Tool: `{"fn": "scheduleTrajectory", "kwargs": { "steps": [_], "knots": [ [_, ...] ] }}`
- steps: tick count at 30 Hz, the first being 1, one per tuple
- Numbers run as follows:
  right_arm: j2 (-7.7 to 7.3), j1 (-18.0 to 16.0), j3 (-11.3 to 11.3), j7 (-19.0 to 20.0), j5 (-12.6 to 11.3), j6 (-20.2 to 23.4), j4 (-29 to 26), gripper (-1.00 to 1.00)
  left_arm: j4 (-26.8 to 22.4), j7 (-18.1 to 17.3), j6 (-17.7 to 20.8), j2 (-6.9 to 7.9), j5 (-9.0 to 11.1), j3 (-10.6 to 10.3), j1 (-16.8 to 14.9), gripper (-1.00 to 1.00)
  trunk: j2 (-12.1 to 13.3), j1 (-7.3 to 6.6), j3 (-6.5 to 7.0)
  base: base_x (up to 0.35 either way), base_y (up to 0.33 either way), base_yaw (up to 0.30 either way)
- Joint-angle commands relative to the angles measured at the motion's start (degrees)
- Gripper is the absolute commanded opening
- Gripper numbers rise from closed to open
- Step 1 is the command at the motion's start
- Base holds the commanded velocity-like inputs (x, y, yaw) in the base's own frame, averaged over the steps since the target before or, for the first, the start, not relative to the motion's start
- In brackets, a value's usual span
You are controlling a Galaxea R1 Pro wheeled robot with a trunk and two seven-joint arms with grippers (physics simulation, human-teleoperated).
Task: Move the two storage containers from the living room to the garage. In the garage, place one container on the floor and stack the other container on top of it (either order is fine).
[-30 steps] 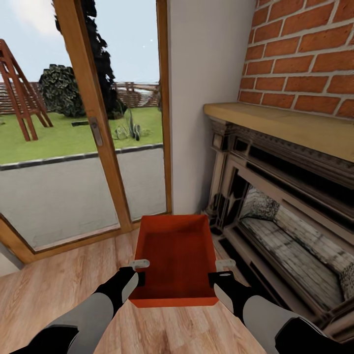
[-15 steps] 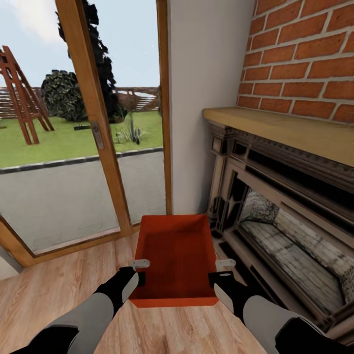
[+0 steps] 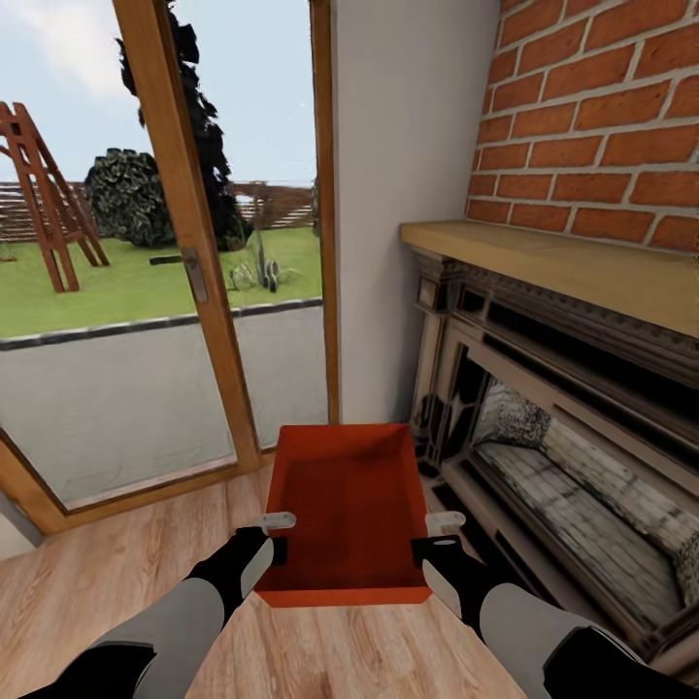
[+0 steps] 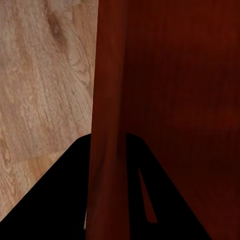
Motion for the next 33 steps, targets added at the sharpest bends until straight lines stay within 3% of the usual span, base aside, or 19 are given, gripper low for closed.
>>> {"fn": "scheduleTrajectory", "kwargs": {
  "steps": [1,33],
  "knots": [
    [-0.04,-0.1,-0.2,-0.4,1.1,0.0,-0.3,-1.0,0.1,1.8,0.6,0.18,-0.4,-0.5,0.0,-1.0,-0.1,0.04,-0.03,0.0,0.0,0.0],
    [0.0,-0.1,-0.2,-0.4,1.1,0.0,-0.3,-1.0,0.1,1.8,0.6,0.18,-0.4,-0.5,0.0,-1.0,-0.1,0.04,2.8,0.0,0.0,0.0]
  ]
}}
